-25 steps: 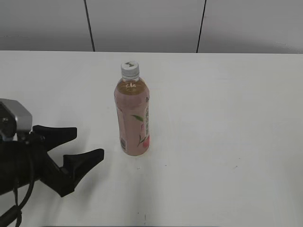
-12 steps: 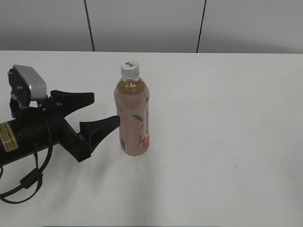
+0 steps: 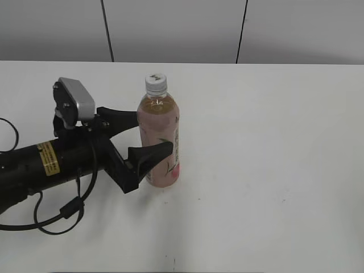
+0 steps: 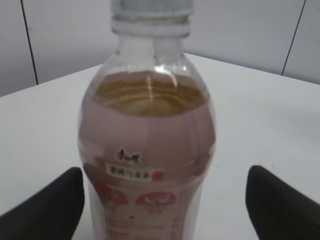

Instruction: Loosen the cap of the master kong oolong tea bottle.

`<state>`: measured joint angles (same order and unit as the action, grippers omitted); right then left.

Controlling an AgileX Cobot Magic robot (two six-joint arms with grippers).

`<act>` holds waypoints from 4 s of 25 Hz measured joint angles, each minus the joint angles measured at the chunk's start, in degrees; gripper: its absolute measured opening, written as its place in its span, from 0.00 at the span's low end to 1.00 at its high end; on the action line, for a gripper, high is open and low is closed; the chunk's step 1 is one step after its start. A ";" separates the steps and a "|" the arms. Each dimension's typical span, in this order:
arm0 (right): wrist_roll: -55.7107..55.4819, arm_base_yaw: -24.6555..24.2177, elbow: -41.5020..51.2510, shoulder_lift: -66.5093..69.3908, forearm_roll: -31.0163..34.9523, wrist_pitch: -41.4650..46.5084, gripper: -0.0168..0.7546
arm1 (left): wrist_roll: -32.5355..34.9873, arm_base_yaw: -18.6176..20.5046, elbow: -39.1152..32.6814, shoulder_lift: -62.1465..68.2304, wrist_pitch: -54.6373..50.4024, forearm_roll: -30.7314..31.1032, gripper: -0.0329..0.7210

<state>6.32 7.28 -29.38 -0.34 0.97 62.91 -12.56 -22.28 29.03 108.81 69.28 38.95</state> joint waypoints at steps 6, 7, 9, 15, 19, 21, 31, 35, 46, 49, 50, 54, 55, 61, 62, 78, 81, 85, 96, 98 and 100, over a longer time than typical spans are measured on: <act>0.00 0.00 0.00 0.00 0.00 0.00 0.71 | -0.05 -0.11 3.36 5.19 0.00 -0.54 0.82; 0.00 0.00 0.00 0.00 0.00 0.00 0.71 | -0.05 -0.11 4.04 5.80 -0.06 -0.76 0.82; 0.00 0.00 0.00 0.00 0.00 0.00 0.71 | -0.05 -0.11 5.37 6.88 -0.05 -1.08 0.82; 0.00 0.00 0.00 0.00 0.00 0.00 0.71 | -0.05 -0.11 8.17 8.90 0.05 -1.07 0.78; 0.00 0.00 0.00 0.00 0.00 0.00 0.71 | -0.11 -0.22 8.32 9.10 0.11 -0.90 0.57; 0.00 0.00 0.00 0.00 0.00 0.00 0.71 | -0.11 -0.22 8.37 9.10 0.11 -0.85 0.56; 0.00 0.00 0.00 0.00 0.00 0.00 0.71 | 0.26 -0.66 8.43 8.21 -1.31 2.07 0.56; 0.00 0.00 0.00 0.00 0.00 0.00 0.71 | 0.09 -4.23 8.43 5.64 -4.29 1.93 0.56; 0.00 0.00 0.00 0.00 0.00 0.00 0.71 | 0.53 -14.11 9.63 4.30 -4.45 -9.09 0.56; 0.00 0.00 0.00 0.00 0.00 0.00 0.71 | 0.88 -14.11 10.12 6.08 -3.65 -9.09 0.56; 0.00 0.00 0.00 0.00 0.00 0.00 0.71 | 0.94 -14.11 10.12 7.16 -3.62 -8.92 0.56; 0.00 0.00 0.00 0.00 0.00 0.00 0.71 | 1.17 -14.11 10.18 9.33 -3.05 -7.26 0.56; 0.00 0.00 0.00 0.00 0.00 0.00 0.71 | 1.18 -14.11 10.18 9.38 -3.05 -7.21 0.56; 0.00 0.00 0.00 0.00 0.00 0.00 0.71 | 1.24 -14.11 10.18 9.39 -2.91 -7.01 0.56; 0.00 0.00 0.00 0.00 0.00 0.00 0.71 | 1.24 -14.11 10.18 9.39 -2.91 -7.01 0.56; -1.65 0.00 -0.30 0.00 0.80 -0.54 0.71 | 1.24 -14.11 10.18 9.39 -2.85 -6.83 0.56; -4.40 0.00 -2.02 2.53 0.86 -2.24 0.71 | 1.24 -14.11 10.18 9.39 -2.85 -6.83 0.56; -5.90 0.00 -5.96 14.44 0.86 -3.02 0.71 | 1.24 -14.11 10.18 9.39 -2.85 -6.83 0.56; -6.79 0.00 -24.23 55.42 2.73 -2.37 0.67 | 1.24 -14.11 10.18 9.44 -2.63 -6.70 0.56; -6.85 0.00 -27.82 61.35 3.92 -0.73 0.66 | 1.24 -14.11 10.18 9.44 -2.63 -6.65 0.56; -6.85 0.00 -31.20 66.44 4.95 0.99 0.66 | 1.24 -14.11 10.18 9.44 -2.63 -6.65 0.56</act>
<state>-0.53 7.28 -60.58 66.09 5.92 63.90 -11.32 -36.39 39.21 118.26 66.66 32.29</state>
